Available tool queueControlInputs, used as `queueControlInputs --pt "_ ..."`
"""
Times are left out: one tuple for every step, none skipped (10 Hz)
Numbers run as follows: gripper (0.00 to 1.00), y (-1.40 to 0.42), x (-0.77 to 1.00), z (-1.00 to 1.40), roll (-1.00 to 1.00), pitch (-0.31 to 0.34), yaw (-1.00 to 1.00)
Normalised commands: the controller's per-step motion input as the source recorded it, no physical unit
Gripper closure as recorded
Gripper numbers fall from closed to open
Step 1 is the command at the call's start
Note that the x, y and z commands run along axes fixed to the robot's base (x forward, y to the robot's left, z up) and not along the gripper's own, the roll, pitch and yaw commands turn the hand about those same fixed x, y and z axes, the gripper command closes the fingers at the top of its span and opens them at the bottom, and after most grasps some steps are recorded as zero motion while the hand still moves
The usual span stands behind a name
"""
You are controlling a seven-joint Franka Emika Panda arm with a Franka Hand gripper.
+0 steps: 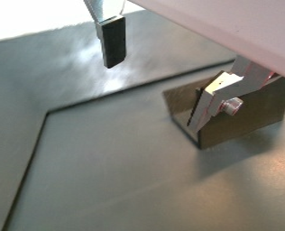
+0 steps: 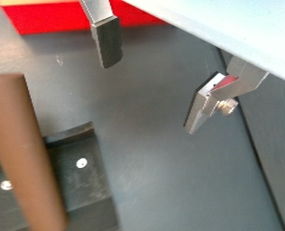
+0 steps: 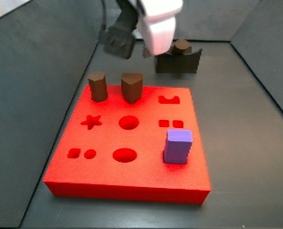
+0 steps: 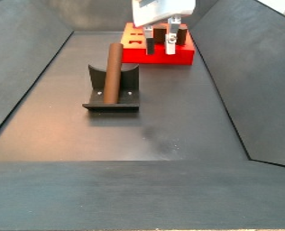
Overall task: Pick up the oval object. Move up. Place the oval object on the fixture. Regrasp the oval object. Move to above the board. Insert the oval object.
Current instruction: Regrasp the oval object.
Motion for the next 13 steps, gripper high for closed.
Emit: queueControlInputs --pt "0.00 0.00 -0.04 0.00 0.93 -0.075 -1.00" --pt "0.00 -0.01 -0.04 0.01 0.92 0.056 -1.00" --pt "0.00 -0.02 -0.03 0.01 0.91 0.188 -1.00" --pt "0.00 -0.01 -0.02 -0.01 0.88 0.421 -0.96" --pt "0.00 -0.01 0.00 -0.03 0.69 0.552 -0.73" --pt "0.00 0.00 -0.01 -0.07 0.53 0.665 -0.50" --pt "0.00 -0.01 0.03 -0.05 0.38 0.697 -0.18" --pt "0.00 -0.01 0.06 -0.02 0.28 0.700 0.02" --pt "0.00 -0.03 0.06 -0.01 0.20 0.653 0.24" --pt "0.00 -0.04 0.07 0.00 0.17 0.614 0.32" --pt "0.00 -0.04 0.08 -0.01 0.14 0.442 0.45" --pt "0.00 -0.04 0.07 -0.01 0.13 0.359 0.48" --pt "0.00 -0.04 0.07 -0.01 0.12 0.198 0.49"
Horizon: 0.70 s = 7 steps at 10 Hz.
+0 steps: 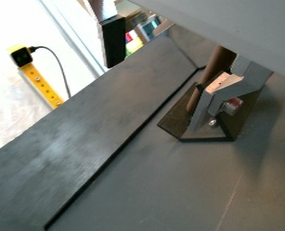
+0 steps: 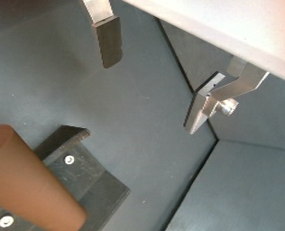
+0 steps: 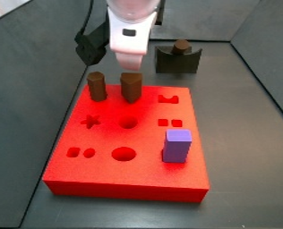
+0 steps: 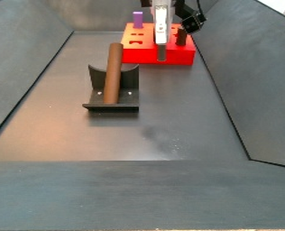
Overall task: Pick up the oval object. Move up. Place the oval object on the fixture. Regrasp the oval object. Move to above the board. Insert the oval object.
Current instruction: Regrasp the oval object.
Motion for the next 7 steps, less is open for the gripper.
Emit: queueControlInputs --pt "0.00 -0.04 0.06 0.00 0.09 0.067 0.44" --pt "0.00 -0.04 0.06 -0.01 0.08 -0.017 0.40" --pt "0.00 -0.04 0.04 -0.01 0.08 -0.098 0.32" --pt "0.00 -0.04 0.04 -0.01 0.07 -0.129 0.26" --pt "0.00 -0.02 1.00 0.00 0.06 -0.140 0.16" --pt "0.00 -0.02 1.00 -0.01 0.07 -0.130 0.09" --pt "0.00 -0.02 1.00 -0.03 0.08 -0.115 0.05"
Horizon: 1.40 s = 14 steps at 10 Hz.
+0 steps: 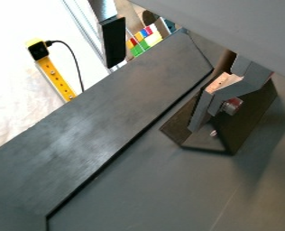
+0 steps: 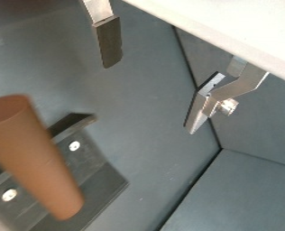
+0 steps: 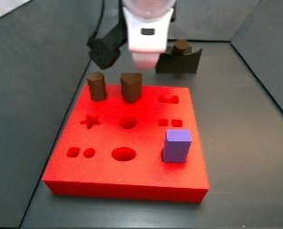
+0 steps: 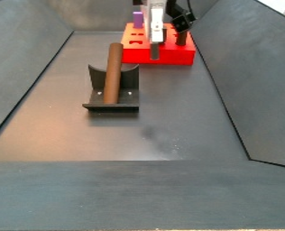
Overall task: Pick up the oval object. Move up. Place the oval object on the fixture. Regrasp the oval object. Move to above the board. Insert the oval object.
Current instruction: Regrasp the oval object.
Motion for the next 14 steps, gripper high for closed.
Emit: queueControlInputs --pt "0.00 -0.01 1.00 -0.03 0.09 -0.096 0.00" --pt "0.00 -0.01 1.00 -0.03 0.10 -0.074 -0.02" --pt "0.00 -0.01 1.00 -0.04 0.10 -0.045 -0.04" --pt "0.00 -0.01 1.00 -0.04 0.09 -0.002 -0.06" --pt "0.00 -0.01 1.00 -0.04 0.09 0.031 -0.06" --pt "0.00 -0.01 1.00 -0.04 0.08 0.061 -0.06" --pt "0.00 -0.01 0.92 -0.04 0.08 0.088 -0.05" --pt "0.00 -0.01 0.77 -0.03 0.07 0.124 -0.02" --pt "0.00 -0.01 0.71 -0.03 0.08 0.134 -0.01" --pt "0.00 -0.01 0.60 -0.03 0.09 0.145 0.02" --pt "0.00 -0.01 0.52 -0.03 0.09 0.152 0.04" --pt "0.00 -0.01 0.45 -0.03 0.10 0.159 0.06" --pt "0.00 -0.02 0.36 -0.02 0.10 0.160 0.08" --pt "0.00 -0.02 0.27 -0.02 0.10 0.162 0.10"
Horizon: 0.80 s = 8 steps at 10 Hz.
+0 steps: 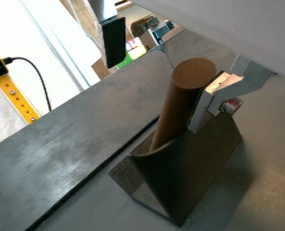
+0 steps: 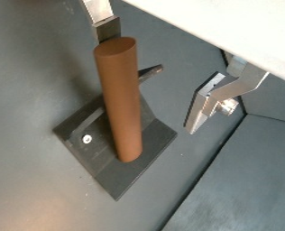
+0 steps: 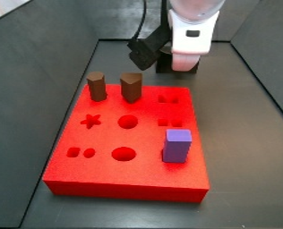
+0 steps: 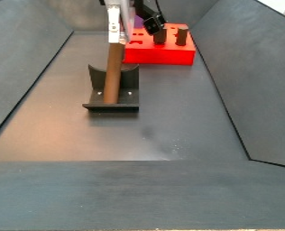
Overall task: Pick up the oval object. Move up. Place the oval object on the fixture. Regrasp the oval object. Move to above the board. Insert the oval object.
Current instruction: Regrasp the oval object, then move to above the board.
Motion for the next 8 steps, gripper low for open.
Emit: queueControlInputs --pt "0.00 -0.02 0.23 -0.02 0.10 0.159 0.10" --pt "1.00 0.00 0.00 0.00 0.00 0.000 0.00" --pt "1.00 0.22 0.11 1.00 0.41 0.056 0.21" --pt "1.00 0.22 0.11 1.00 0.40 0.053 0.20" --pt "1.00 0.19 0.11 1.00 0.28 0.018 0.15" --pt "1.00 0.18 0.11 1.00 0.19 -0.010 0.12" --pt "1.00 0.17 0.11 1.00 0.11 -0.031 0.08" --pt "1.00 0.17 0.11 1.00 0.06 -0.037 0.05"
